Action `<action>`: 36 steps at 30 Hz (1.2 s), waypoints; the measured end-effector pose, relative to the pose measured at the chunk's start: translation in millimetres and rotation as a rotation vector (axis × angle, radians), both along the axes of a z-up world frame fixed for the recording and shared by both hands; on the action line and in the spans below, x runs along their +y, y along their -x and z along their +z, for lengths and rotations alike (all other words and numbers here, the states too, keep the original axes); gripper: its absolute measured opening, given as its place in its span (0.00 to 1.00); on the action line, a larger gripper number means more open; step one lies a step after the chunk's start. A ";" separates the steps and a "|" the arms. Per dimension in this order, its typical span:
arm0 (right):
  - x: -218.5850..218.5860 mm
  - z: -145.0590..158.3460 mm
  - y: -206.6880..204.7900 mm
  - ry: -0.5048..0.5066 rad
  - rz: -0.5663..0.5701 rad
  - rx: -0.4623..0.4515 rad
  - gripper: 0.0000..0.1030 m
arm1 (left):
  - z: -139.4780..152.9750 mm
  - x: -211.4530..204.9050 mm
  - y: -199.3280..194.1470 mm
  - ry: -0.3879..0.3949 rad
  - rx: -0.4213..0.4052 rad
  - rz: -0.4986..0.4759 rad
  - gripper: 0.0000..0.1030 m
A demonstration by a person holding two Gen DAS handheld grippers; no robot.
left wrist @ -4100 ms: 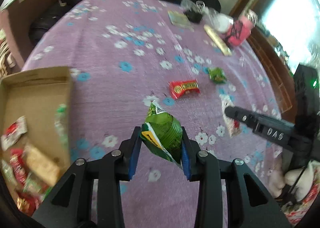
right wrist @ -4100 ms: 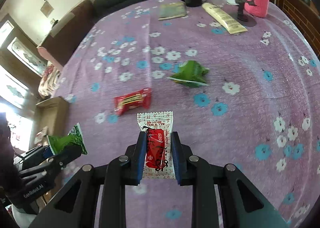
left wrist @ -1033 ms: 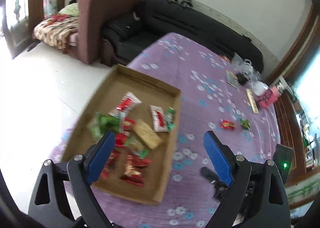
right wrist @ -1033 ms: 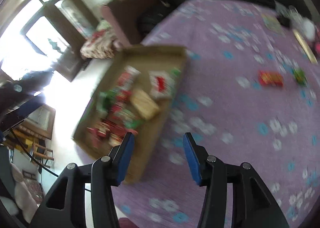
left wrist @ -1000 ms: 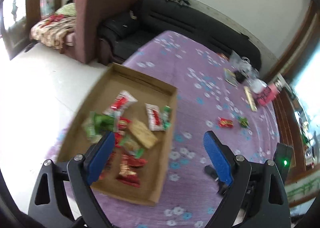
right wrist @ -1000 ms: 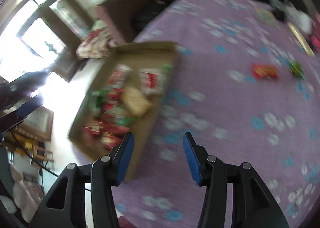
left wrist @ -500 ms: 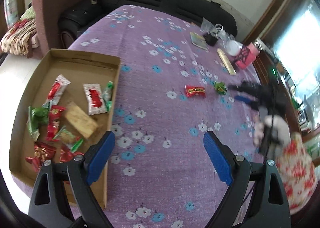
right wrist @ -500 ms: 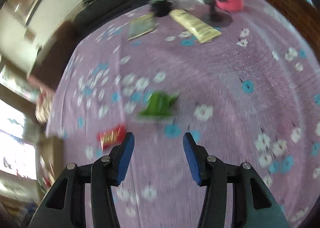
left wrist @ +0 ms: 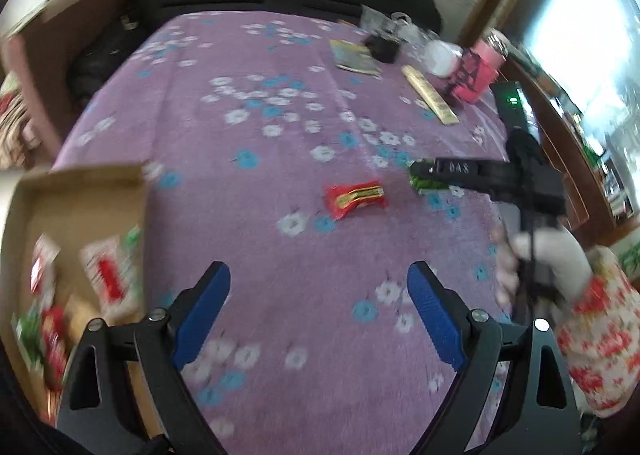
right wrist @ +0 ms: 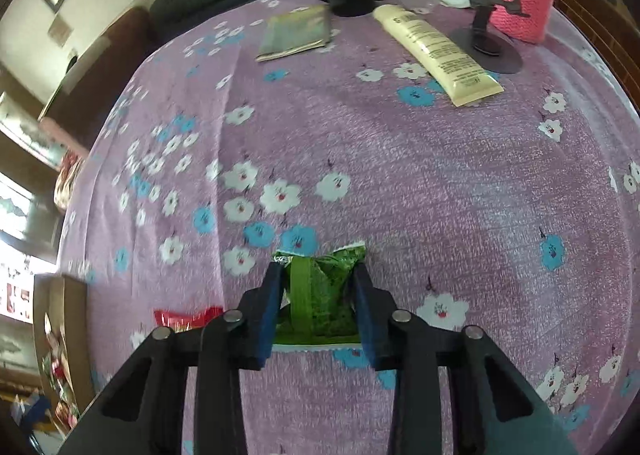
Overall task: Organize snacks
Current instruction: 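Grasp the red candy bar with the left tool while the right grasps the green packet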
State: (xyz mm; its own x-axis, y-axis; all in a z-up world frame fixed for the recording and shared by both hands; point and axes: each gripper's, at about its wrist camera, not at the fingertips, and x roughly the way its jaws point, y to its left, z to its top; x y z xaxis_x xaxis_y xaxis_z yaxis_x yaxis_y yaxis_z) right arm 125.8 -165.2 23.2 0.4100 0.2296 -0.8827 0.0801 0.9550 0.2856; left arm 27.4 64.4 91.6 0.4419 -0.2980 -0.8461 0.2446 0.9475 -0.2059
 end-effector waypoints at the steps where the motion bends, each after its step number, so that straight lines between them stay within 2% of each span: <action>1: -1.8 0.3 4.2 -0.012 0.003 0.005 0.28 | -2.8 -8.9 -8.2 -0.010 -0.003 -0.026 0.88; 8: -23.6 9.2 40.6 -0.095 -0.009 0.012 0.28 | -32.9 -73.1 -64.6 -0.158 -0.021 -0.251 0.88; 12: -30.3 13.3 57.9 -0.130 -0.010 0.004 0.27 | -52.1 -87.3 -81.6 -0.215 -0.003 -0.309 0.87; 14: -32.9 14.5 65.2 -0.148 -0.011 0.004 0.27 | -60.9 -91.4 -87.3 -0.233 0.026 -0.313 0.78; 15: -32.9 14.0 66.6 -0.161 -0.013 0.005 0.27 | -65.1 -91.6 -90.1 -0.231 0.052 -0.311 0.62; 16: -32.6 15.3 69.8 -0.160 -0.013 0.001 0.27 | -68.0 -92.1 -91.4 -0.221 0.068 -0.315 0.54; 17: -31.5 16.8 72.6 -0.149 -0.010 -0.007 0.27 | -66.4 -90.4 -89.4 -0.203 0.064 -0.309 0.53; 19: -29.4 17.4 76.3 -0.165 -0.008 -0.007 0.26 | -64.0 -90.3 -85.4 -0.191 0.070 -0.306 0.39; 20: -28.5 17.3 77.0 -0.176 -0.004 0.000 0.26 | -62.8 -89.8 -82.7 -0.189 0.066 -0.303 0.37; 22: -23.9 19.9 79.6 -0.162 0.005 -0.009 0.26 | -59.8 -86.3 -76.3 -0.176 0.070 -0.291 0.18; 26: -18.7 20.2 81.8 -0.167 0.018 -0.005 0.26 | -57.2 -72.4 -63.5 -0.145 0.069 -0.253 0.18; 29: -18.0 22.2 85.8 -0.167 0.019 -0.007 0.26 | -47.4 -65.3 -60.8 -0.053 0.055 -0.260 0.22; 30: -18.3 22.8 87.1 -0.167 0.019 -0.007 0.26 | -43.4 -64.1 -61.4 -0.036 0.047 -0.265 0.33; 31: -18.7 22.4 88.1 -0.167 0.019 -0.006 0.26 | -39.9 -64.6 -62.7 -0.039 0.028 -0.268 0.51; 33: -20.5 21.2 90.5 -0.177 0.014 -0.001 0.26 | -35.0 -70.7 -66.7 -0.060 -0.028 -0.281 0.69; 36: -21.0 19.4 95.6 -0.178 0.017 0.002 0.26 | -40.6 -83.3 -78.0 -0.061 -0.028 -0.307 0.70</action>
State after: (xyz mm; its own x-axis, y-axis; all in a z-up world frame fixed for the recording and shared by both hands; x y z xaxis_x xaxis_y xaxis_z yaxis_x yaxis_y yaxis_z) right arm 30.2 -186.2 42.6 0.4031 0.3888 -0.8285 0.0654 0.8907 0.4498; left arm 105.5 -18.9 51.1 0.3630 -0.3701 -0.8551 0.5257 0.8390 -0.1400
